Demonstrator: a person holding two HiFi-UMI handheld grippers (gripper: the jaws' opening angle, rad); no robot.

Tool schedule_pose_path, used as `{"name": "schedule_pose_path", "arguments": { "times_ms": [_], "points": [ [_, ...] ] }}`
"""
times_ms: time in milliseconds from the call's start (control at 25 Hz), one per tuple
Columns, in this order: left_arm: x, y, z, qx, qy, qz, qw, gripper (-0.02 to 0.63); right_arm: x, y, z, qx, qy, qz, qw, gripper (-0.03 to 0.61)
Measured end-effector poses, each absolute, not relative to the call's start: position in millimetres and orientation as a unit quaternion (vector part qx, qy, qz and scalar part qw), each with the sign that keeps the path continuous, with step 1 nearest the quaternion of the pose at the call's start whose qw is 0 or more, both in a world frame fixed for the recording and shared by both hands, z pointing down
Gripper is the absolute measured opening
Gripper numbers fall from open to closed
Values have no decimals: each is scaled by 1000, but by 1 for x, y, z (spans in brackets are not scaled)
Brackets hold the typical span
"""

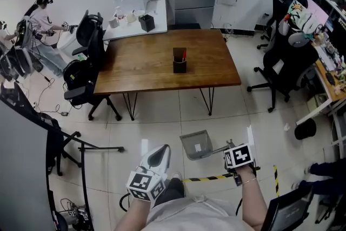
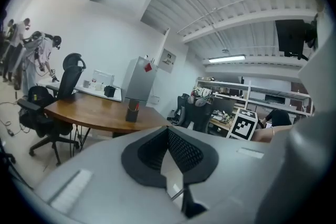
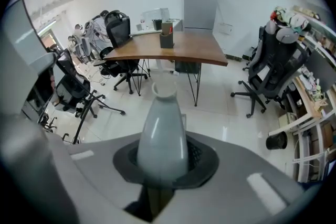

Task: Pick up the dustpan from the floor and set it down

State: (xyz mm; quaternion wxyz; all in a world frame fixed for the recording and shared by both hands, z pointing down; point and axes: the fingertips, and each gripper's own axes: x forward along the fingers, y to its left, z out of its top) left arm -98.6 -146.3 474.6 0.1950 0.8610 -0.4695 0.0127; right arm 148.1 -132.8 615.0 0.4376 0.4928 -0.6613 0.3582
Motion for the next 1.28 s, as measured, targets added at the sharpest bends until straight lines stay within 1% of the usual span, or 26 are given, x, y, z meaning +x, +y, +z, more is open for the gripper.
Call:
{"name": "schedule_pose_path", "arguments": {
  "times_ms": [160, 280, 440, 520, 680, 840, 1080, 1280],
  "points": [
    [-84, -74, 470, 853, -489, 7, 181, 14, 154, -79, 596, 477, -689, 341, 426, 63],
    [-81, -28, 473, 838, -513, 13, 186, 14, 160, -39, 590, 468, -695, 343, 424, 63],
    [-78, 15, 470, 828, -528, 22, 188, 14, 165, 12, 590, 443, -693, 353, 445, 63],
    [-72, 31, 464, 835, -519, 32, 179, 14, 166, 35, 590, 429, -691, 358, 458, 63],
    [-68, 54, 454, 838, -518, 27, 173, 12, 172, 69, 587, 413, -689, 366, 471, 63],
    [-67, 67, 447, 839, -519, 22, 161, 12, 175, 92, 581, 411, -691, 369, 466, 63],
    [-65, 75, 430, 846, -515, 0, 141, 14, 173, 98, 575, 416, -696, 363, 459, 63],
    [-62, 77, 432, 849, -511, 13, 134, 13, 175, 96, 574, 420, -695, 365, 455, 63]
  ]
}}
